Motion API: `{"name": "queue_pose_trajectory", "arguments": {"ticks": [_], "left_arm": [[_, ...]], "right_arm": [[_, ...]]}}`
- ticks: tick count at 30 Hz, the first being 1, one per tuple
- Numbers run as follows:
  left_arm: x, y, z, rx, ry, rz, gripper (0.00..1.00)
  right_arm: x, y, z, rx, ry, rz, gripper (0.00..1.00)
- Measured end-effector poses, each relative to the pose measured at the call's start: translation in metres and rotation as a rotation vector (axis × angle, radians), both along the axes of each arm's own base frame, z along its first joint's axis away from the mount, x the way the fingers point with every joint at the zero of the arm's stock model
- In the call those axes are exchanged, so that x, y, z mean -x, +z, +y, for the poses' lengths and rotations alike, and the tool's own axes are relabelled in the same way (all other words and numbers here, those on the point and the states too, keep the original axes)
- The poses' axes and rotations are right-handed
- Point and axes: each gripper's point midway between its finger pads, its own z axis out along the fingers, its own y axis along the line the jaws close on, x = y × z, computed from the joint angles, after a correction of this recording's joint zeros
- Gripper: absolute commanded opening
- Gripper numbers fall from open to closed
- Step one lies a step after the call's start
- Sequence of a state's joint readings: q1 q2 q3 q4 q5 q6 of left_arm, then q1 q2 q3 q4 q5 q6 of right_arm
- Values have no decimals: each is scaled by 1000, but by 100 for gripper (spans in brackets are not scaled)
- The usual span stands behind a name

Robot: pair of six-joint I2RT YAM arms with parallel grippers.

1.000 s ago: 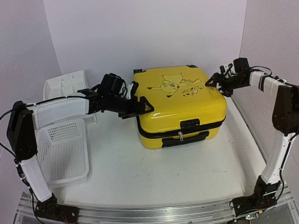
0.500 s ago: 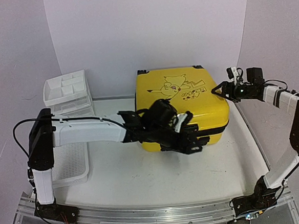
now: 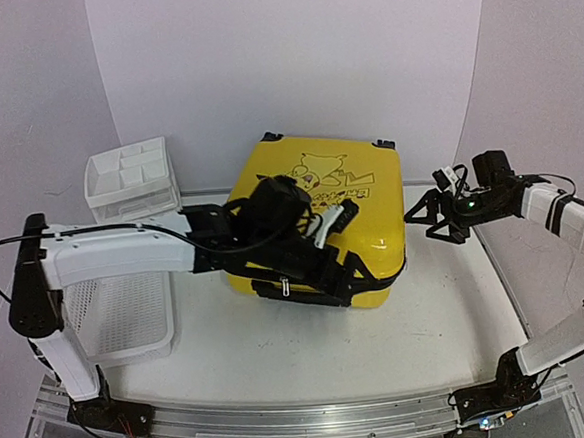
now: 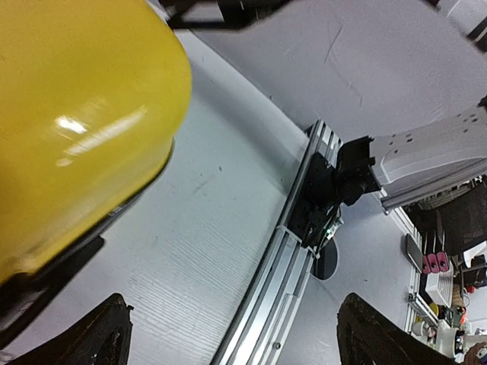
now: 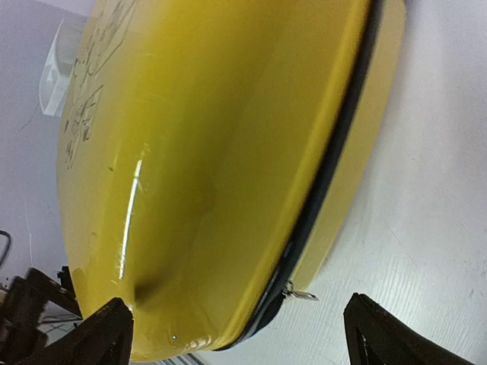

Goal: Open, take out, and arrange the luggage

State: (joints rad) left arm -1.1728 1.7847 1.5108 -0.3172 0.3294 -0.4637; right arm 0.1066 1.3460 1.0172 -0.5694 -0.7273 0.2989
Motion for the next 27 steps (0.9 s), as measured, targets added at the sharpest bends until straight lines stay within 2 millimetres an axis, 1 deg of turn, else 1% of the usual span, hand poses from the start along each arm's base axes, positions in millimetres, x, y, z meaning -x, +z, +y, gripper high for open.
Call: {"name": "queue_pose_trajectory", "arguments": {"ticks": [2, 3, 4, 6, 7, 8, 9, 11, 13, 15, 17, 19, 21, 23, 25, 26, 27], "left_arm": [[-16, 27, 23, 35, 35, -36, 95], [-27, 41, 39, 52, 66, -55, 96], [-41, 52, 56, 62, 106, -74, 98], [-76, 73, 92, 77, 218, -117, 99], [-92, 79, 109, 78, 275, -134, 99], [-106, 83, 125, 74, 324, -147, 99], [-124, 85, 145, 66, 386, -155, 99], [-148, 84, 172, 46, 468, -160, 99], [-169, 77, 195, 15, 536, -151, 99], [-182, 69, 209, -12, 575, -140, 99], [-193, 58, 217, -38, 596, -130, 99], [-201, 43, 219, -72, 605, -112, 99], [-210, 25, 219, -109, 610, -85, 99], [-218, 9, 217, -138, 611, -59, 99], [-225, -9, 214, -172, 603, -32, 98], [-227, -14, 213, -179, 600, -25, 97], [-231, -15, 212, -175, 598, -22, 95]], "right_arm": [[3, -1, -7, 14, -68, 30, 98], [2, -1, -10, 14, -101, 46, 98], [0, -2, -12, 11, -131, 59, 98], [-6, -6, -14, 0, -182, 92, 98], [-9, -8, -15, -5, -197, 107, 98], [-12, -11, -15, -14, -215, 126, 98], [-15, -14, -15, -22, -231, 141, 98], [-22, -17, -14, -42, -257, 157, 98], [-28, -14, -14, -56, -271, 162, 98], [-38, -4, -12, -76, -280, 148, 98], [-49, 9, -10, -101, -282, 120, 98], [-61, 21, -7, -126, -279, 92, 98], [-73, 29, -3, -146, -273, 76, 98], [-88, 34, 1, -168, -264, 72, 98], [-103, 31, 4, -180, -259, 77, 98], [-107, 29, 6, -183, -257, 83, 98], [-112, 24, 8, -185, -254, 91, 98]]}}
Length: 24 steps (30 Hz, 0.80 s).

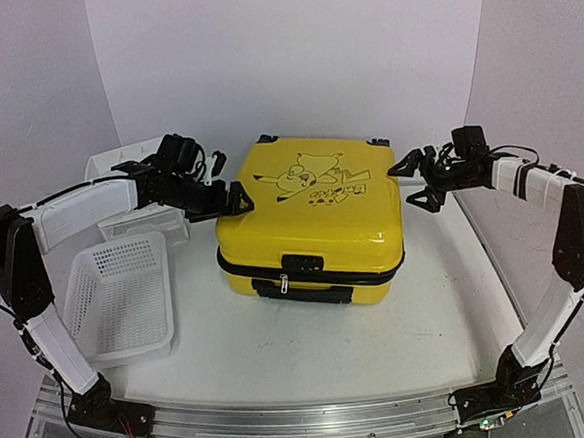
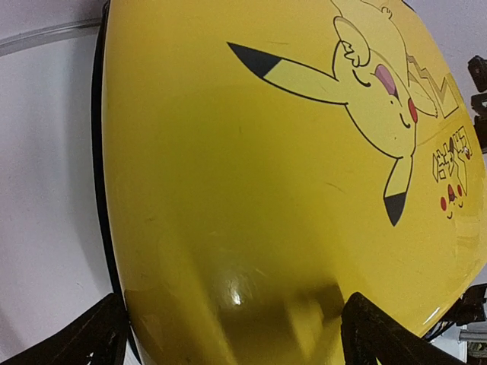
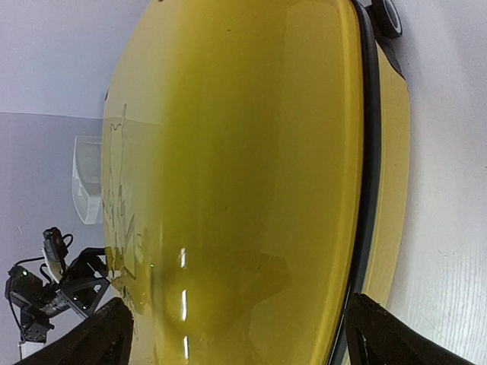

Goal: Open, take out, and arrange the luggage

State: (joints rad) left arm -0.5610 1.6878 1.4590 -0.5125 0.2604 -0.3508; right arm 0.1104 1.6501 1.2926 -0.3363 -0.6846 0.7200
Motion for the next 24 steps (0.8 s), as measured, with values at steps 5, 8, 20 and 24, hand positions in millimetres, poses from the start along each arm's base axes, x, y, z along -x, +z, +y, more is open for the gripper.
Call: {"name": "queue_pose_trajectory", "arguments": {"ticks": [5, 8, 20, 24], "left_arm": [[-4, 1, -1, 25, -18, 14, 87], [-4, -1, -3, 38, -19, 21, 87], [89, -3, -89, 76, -163, 56, 87], [136, -9, -126, 109, -273, 124, 87]], "right_arm": [[-5, -15, 15, -19, 43, 29, 98], [-3, -15, 16, -18, 49, 17, 98], [44, -20, -53, 92, -76, -63, 98], [45, -17, -84, 148, -138, -89, 98]]}}
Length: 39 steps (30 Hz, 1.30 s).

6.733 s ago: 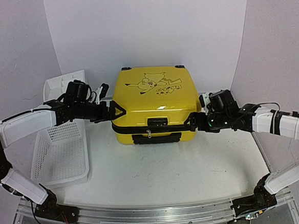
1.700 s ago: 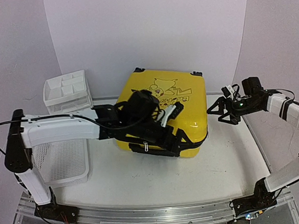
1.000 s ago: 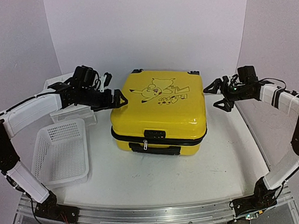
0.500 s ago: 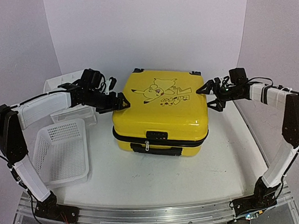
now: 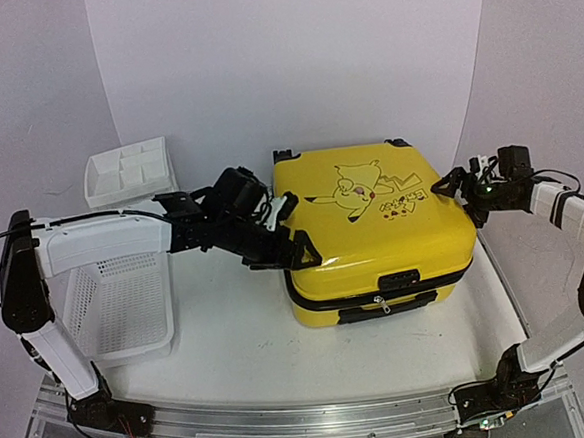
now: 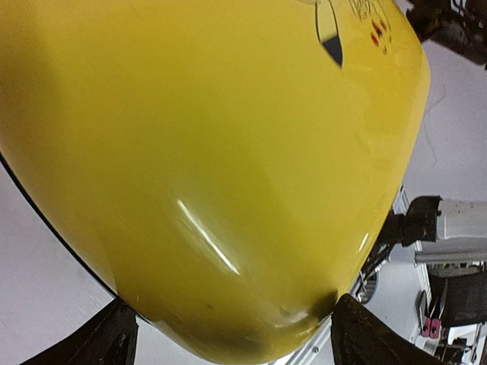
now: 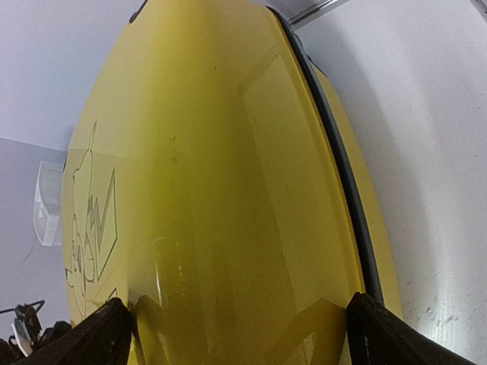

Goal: Open, take out, and arrange the luggage

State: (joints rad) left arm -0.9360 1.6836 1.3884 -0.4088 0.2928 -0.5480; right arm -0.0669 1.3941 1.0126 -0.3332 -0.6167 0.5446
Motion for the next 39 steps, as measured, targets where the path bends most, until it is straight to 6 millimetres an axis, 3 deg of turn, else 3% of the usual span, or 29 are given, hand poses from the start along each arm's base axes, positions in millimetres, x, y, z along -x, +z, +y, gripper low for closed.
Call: {"name": "queue_pose_trajectory", "arguments": {"ticks": [5, 8, 14, 18, 22, 26, 34, 36, 39], "left_arm": [[40, -31, -12, -71, -97, 93, 90], [49, -30, -14, -77, -125, 86, 92], [45, -1, 6, -63, -63, -63, 93], [49, 18, 23, -13, -18, -84, 93], [56, -2, 21, -48, -32, -21, 90], [47, -49, 16, -149, -26, 21, 89], [12, -44, 50, -155, 72, -37, 88], [17, -37, 55, -107, 68, -84, 89], [41, -32, 56, -46, 15, -133, 88]], "right_arm": [[4, -3, -8, 45, -7, 16, 98], [3, -5, -9, 46, -1, 31, 98], [12, -7, -4, 17, -33, 41, 98], [34, -8, 20, 21, -37, 48, 98], [58, -10, 40, 31, -59, 16, 97], [83, -17, 66, -31, -36, -15, 96], [94, -15, 88, -61, 5, -26, 98], [96, -14, 88, -49, 14, -24, 98], [97, -13, 89, -35, 29, -20, 98]]}}
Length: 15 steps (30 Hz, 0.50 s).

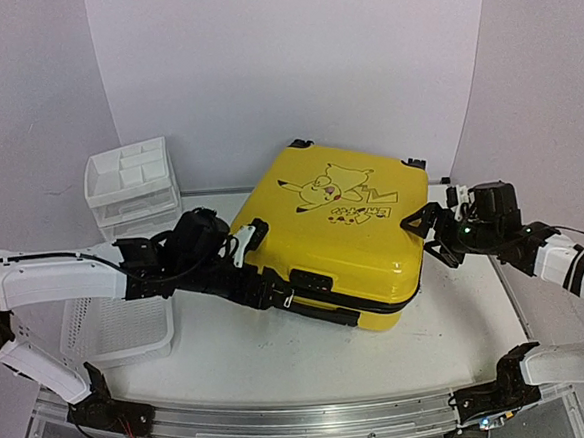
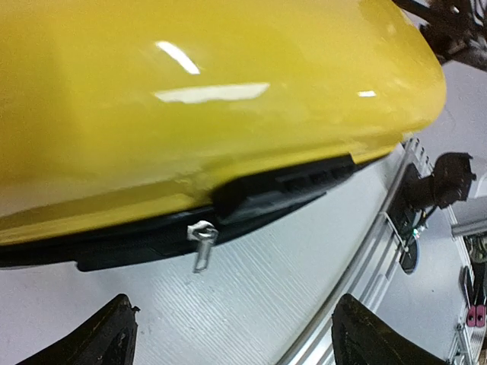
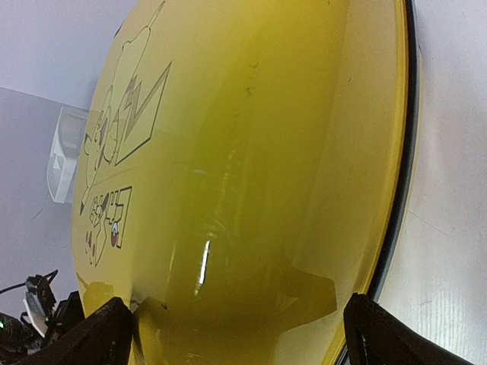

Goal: Open, take out, and arrange the luggage

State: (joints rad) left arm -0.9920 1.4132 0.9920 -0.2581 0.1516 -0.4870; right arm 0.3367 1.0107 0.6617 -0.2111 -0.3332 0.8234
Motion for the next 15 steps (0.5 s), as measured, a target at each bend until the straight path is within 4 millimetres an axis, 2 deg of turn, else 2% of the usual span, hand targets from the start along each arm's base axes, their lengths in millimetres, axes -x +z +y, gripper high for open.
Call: {"name": "queue_pose_trajectory", "arguments": {"ticks": [2, 4, 9, 13, 15], "left_arm": [[13, -1, -4, 25, -43, -31, 80], [19, -4, -8, 40, -68, -51, 67], [9, -9, -16, 63, -68, -120, 53], [-1, -17, -24, 64, -49, -148, 45], [-4, -23, -26, 57, -43, -152, 48]], "right_arm": [[0, 0, 0, 6, 7, 1, 98], [1, 0, 1, 10, 13, 3, 97], [3, 1, 2, 10, 27, 9, 98], [4, 1, 2, 13, 31, 15, 98], [5, 1, 2, 15, 33, 16, 97]]}}
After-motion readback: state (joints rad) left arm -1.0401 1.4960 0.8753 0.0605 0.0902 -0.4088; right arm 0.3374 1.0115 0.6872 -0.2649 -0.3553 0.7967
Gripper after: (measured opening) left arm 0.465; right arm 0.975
